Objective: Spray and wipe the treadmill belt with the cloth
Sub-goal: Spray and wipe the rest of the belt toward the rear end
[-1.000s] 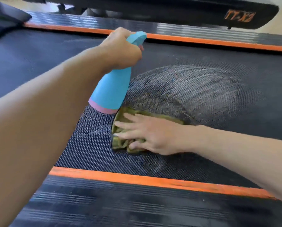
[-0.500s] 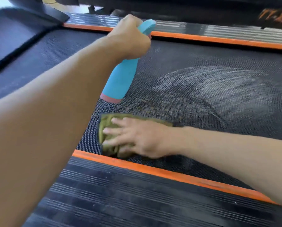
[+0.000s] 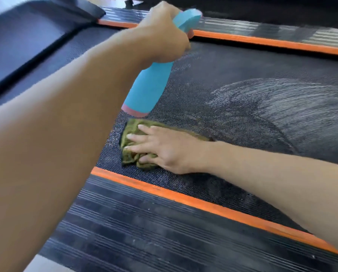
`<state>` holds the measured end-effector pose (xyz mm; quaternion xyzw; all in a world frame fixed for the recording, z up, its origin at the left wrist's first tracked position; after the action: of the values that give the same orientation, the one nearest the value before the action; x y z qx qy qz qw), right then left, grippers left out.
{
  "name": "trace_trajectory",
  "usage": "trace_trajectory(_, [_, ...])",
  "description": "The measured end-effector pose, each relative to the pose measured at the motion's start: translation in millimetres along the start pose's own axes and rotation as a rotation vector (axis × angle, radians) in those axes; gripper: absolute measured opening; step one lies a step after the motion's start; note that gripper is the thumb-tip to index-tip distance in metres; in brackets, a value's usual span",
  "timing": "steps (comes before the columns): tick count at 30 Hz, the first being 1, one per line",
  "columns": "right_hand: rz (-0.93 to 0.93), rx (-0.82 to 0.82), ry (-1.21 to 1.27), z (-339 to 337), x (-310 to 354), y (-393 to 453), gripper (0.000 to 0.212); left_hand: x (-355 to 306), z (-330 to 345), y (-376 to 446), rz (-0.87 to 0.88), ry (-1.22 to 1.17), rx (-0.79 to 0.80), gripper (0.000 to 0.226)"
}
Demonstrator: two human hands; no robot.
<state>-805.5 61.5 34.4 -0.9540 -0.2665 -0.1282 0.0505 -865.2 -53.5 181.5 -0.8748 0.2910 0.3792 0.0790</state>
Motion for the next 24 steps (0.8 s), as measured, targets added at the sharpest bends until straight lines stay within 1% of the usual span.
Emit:
trace_trajectory(2, [-0.112, 0.014, -0.042, 12, 33, 14, 0.042, 3, 0, -1, 0.010, 0.026, 0.012, 0.026])
trace_trajectory(3, [-0.133, 0.016, -0.034, 14, 39, 15, 0.042, 4, 2, -2, 0.007, 0.032, 0.031, 0.025])
trace_trajectory(5, [-0.154, 0.010, -0.006, 15, 37, 6, 0.042, 2, 11, -5, 0.015, 0.072, 0.091, 0.019])
trace_trajectory(8, [-0.118, -0.016, 0.017, 11, 20, -21, 0.041, -5, 28, -5, 0.047, 0.129, 0.163, 0.017])
trace_trajectory(10, [-0.032, -0.034, 0.031, 4, -4, -51, 0.041, -16, 47, -5, 0.081, 0.157, 0.215, 0.015])
trace_trajectory(12, [0.126, -0.063, 0.075, -6, -41, -93, 0.044, -30, 68, -7, 0.125, 0.205, 0.269, 0.013])
trace_trajectory(15, [0.464, -0.120, 0.144, -21, -105, -183, 0.046, -51, 98, -10, 0.194, 0.257, 0.331, 0.006])
trace_trajectory(17, [0.749, -0.170, 0.157, -32, -147, -261, 0.046, -69, 117, -12, 0.236, 0.249, 0.377, 0.005])
trace_trajectory(19, [1.037, -0.218, 0.138, -42, -174, -338, 0.048, -90, 135, -16, 0.289, 0.236, 0.421, 0.005])
trace_trajectory(20, [1.139, -0.235, 0.127, -45, -178, -367, 0.049, -100, 145, -19, 0.314, 0.228, 0.447, 0.005])
trace_trajectory(21, [1.199, -0.238, 0.136, -45, -176, -390, 0.050, -113, 159, -24, 0.343, 0.220, 0.482, 0.005])
trace_trajectory(22, [1.181, -0.215, 0.161, -40, -165, -397, 0.051, -123, 172, -28, 0.363, 0.224, 0.515, 0.006])
trace_trajectory(23, [1.086, -0.160, 0.180, -32, -146, -392, 0.051, -131, 185, -33, 0.380, 0.235, 0.545, 0.006])
trace_trajectory(24, [0.948, -0.082, 0.175, -24, -120, -378, 0.050, -139, 197, -37, 0.395, 0.250, 0.565, 0.007])
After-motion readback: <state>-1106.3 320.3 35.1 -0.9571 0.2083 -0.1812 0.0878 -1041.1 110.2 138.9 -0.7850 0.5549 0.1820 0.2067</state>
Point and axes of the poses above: each hand's wrist, its own y-axis towards the middle knuckle, its own z-axis out of the palm, x = y × z, the point moved 8 cm from there along y, towards the middle knuckle, and after that the axes turned 2 degrees about x, right-handed, at the moved point
